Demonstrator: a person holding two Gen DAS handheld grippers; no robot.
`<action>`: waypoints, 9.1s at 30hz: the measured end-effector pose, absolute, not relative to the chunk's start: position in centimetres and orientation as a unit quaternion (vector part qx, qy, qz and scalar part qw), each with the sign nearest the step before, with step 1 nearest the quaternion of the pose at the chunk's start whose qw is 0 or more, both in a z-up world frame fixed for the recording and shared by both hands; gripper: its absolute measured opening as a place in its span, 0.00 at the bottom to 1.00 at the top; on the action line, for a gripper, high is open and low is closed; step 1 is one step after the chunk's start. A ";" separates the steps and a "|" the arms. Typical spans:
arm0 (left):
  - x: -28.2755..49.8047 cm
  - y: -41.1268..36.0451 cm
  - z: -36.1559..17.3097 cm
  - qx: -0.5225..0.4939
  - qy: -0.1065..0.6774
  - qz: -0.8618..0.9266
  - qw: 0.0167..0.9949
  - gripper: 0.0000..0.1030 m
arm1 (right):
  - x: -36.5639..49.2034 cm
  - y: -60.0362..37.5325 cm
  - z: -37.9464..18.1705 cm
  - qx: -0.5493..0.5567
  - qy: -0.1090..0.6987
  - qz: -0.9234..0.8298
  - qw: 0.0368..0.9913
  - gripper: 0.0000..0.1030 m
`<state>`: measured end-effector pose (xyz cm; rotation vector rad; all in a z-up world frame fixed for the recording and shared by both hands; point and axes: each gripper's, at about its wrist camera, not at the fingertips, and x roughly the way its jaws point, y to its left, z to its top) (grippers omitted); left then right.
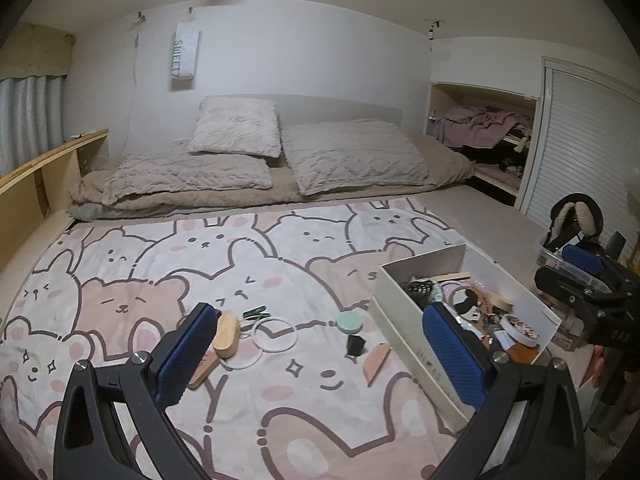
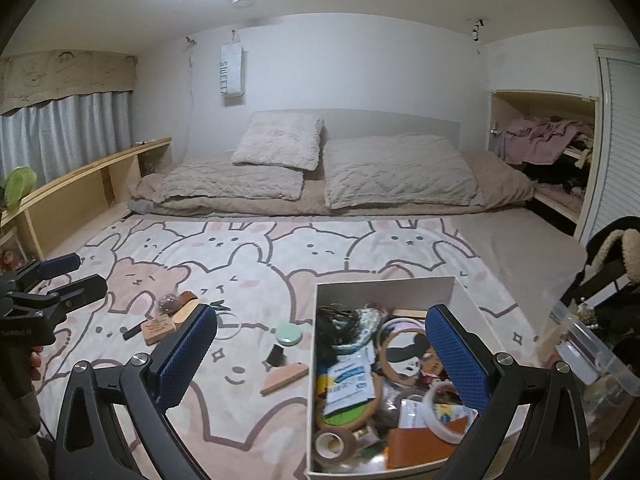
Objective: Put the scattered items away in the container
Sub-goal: 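Move both open tools back over the remaining items on the sheet, then lower the left tool onto the carved wooden tile while the right tool lowers onto the pink wooden wedge, then close the left tool on the carved tile while the right tool grasps the pink wedge, then lift and carry the tile and wedge with both tools toward the white box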
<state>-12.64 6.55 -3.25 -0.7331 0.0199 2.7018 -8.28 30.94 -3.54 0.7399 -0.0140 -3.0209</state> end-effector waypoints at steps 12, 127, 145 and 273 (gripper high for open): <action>-14.4 3.5 -4.6 -0.266 0.000 0.953 0.142 1.00 | -10.9 27.5 -4.2 0.240 -0.003 -0.970 0.044 1.00; -29.6 -2.4 -27.1 -0.457 0.039 0.883 0.101 0.86 | -22.8 21.0 -27.1 0.433 -0.047 -0.895 -0.089 0.99; -27.6 -2.8 -27.1 -0.472 -0.014 0.879 0.073 0.62 | -21.4 21.0 -26.6 0.404 -0.061 -0.910 -0.076 0.28; -10.5 14.1 -0.3 -0.236 0.013 0.962 0.140 0.62 | -7.3 33.2 -1.1 0.207 -0.029 -0.977 0.031 0.26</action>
